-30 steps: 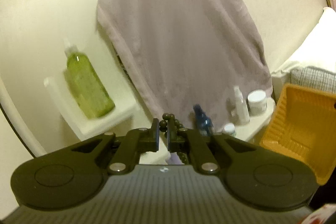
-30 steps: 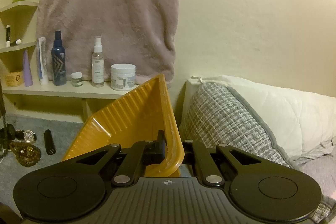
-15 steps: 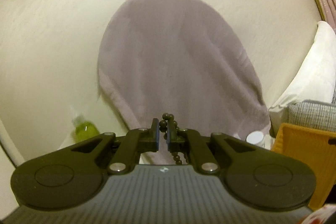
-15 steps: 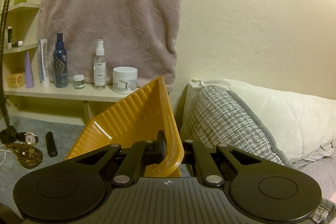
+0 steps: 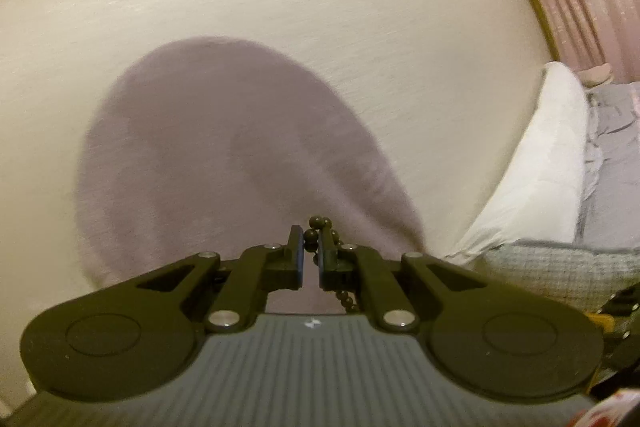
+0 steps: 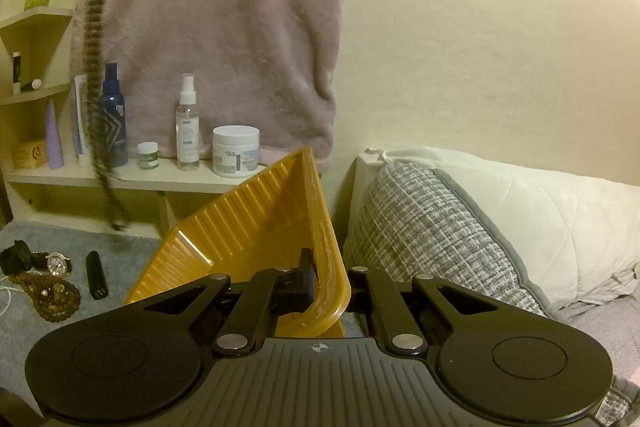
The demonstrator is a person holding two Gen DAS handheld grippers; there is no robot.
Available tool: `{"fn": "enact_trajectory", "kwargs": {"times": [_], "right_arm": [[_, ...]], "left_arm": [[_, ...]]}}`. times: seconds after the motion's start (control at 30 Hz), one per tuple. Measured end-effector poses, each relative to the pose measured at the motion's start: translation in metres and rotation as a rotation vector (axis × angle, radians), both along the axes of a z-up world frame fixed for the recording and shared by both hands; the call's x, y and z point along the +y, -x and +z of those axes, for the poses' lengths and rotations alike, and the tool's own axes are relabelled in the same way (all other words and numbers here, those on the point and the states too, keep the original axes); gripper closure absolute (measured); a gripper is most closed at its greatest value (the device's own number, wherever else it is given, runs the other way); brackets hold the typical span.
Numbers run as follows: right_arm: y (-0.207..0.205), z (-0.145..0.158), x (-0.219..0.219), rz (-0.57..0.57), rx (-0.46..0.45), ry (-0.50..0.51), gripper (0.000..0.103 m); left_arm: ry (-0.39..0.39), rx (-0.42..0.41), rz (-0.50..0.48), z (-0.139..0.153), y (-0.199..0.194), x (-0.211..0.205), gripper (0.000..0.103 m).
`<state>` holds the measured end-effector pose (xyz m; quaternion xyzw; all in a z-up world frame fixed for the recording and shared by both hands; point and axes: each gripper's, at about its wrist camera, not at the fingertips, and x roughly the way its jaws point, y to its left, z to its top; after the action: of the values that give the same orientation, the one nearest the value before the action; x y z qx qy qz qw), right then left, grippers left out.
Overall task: Organize jewelry
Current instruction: 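Lift the dark bead necklace up with the left gripper while the right holds the tray, then lower the necklace into the orange tray and open the left gripper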
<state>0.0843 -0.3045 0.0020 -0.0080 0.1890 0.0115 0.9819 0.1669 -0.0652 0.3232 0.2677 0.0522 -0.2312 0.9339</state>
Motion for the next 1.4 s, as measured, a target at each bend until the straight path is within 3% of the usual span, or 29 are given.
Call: {"fn": "enact_trajectory", "kwargs": {"times": [0.17,0.43,0.83,0.93,1.07,1.3,1.4], "right_arm": [[-0.001,0.0,-0.001,0.0,0.005,-0.004,0.097],[-0.001,-0.001,-0.001,-0.004,0.012,-0.014,0.097],[-0.002,-0.004,-0.003,0.002,0.022,-0.022,0.097],[-0.002,-0.005,-0.004,0.003,0.023,-0.025,0.097],[-0.003,-0.006,-0.005,0.001,0.029,-0.024,0.097],[-0.003,-0.006,-0.006,-0.005,0.035,-0.029,0.097],[-0.004,-0.007,-0.007,-0.007,0.038,-0.031,0.097]], "left_arm": [[-0.04,0.059,-0.086,-0.022,-0.007,-0.036,0.097],[-0.187,0.18,-0.171,-0.083,-0.024,-0.087,0.097],[-0.289,0.385,-0.243,-0.169,-0.042,-0.092,0.097],[-0.337,0.413,-0.306,-0.189,-0.041,-0.093,0.097],[-0.475,0.396,-0.407,-0.218,-0.034,-0.095,0.097],[-0.761,0.223,-0.483,-0.265,-0.018,-0.097,0.097],[-0.802,0.201,-0.506,-0.275,-0.015,-0.097,0.097]]}}
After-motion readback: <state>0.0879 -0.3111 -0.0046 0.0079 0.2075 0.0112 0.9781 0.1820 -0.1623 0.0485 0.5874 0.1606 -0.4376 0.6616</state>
